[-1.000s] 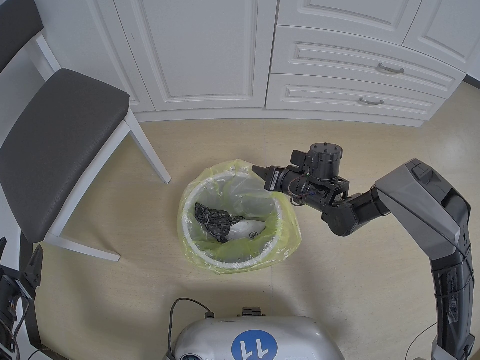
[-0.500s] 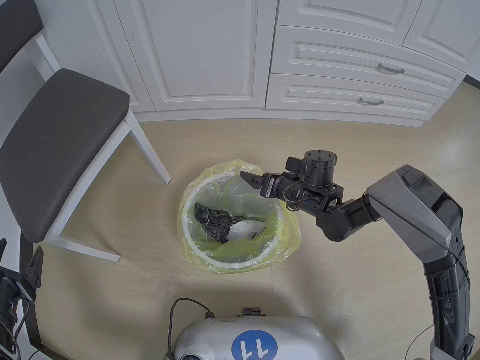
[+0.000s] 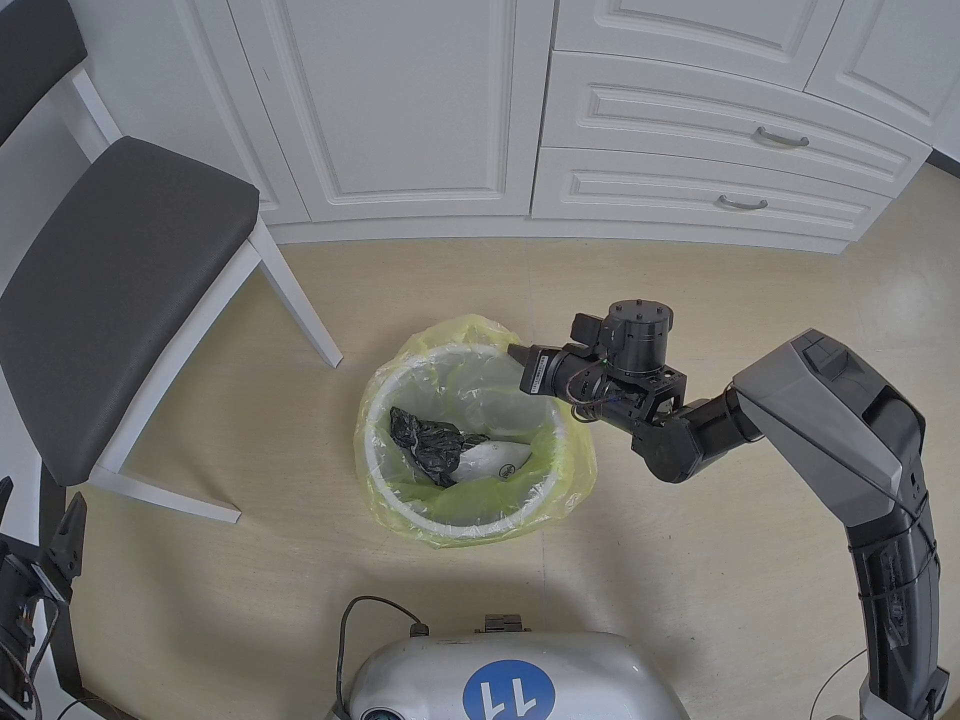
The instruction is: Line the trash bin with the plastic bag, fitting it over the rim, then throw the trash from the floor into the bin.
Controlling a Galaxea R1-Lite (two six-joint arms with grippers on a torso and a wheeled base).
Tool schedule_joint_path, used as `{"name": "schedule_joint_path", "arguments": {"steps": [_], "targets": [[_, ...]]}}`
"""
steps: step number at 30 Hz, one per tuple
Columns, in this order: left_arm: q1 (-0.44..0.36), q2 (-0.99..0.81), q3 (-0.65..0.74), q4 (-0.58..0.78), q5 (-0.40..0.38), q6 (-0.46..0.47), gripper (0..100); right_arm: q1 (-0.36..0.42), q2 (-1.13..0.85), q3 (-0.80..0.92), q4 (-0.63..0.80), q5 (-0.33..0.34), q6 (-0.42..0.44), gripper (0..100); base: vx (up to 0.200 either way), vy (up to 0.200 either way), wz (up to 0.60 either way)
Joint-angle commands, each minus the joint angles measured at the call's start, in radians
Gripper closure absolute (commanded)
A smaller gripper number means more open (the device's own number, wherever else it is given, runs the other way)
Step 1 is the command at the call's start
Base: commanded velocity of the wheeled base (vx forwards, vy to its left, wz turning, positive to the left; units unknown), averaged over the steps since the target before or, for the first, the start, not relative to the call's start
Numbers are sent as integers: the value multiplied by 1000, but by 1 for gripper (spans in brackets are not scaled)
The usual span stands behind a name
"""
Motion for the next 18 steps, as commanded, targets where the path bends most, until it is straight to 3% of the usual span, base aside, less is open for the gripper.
{"name": "schedule_joint_path", "arguments": {"steps": [1,6,7,9,18], "targets": [[0,-1,0,0,0,-1,0,-3,-3,-6,-1,1,3,100,0,0,0],[0,-1,1,0,0,-1,0,-4,6,-57,3,-2,44,100,0,0,0],[0,-3,3,0,0,-1,0,-4,9,-96,17,-8,113,100,0,0,0],[0,-3,4,0,0,-1,0,-7,26,-139,22,-14,159,100,0,0,0],[0,-4,14,0,0,-3,0,-34,79,-215,66,-28,170,100,0,0,0]]}}
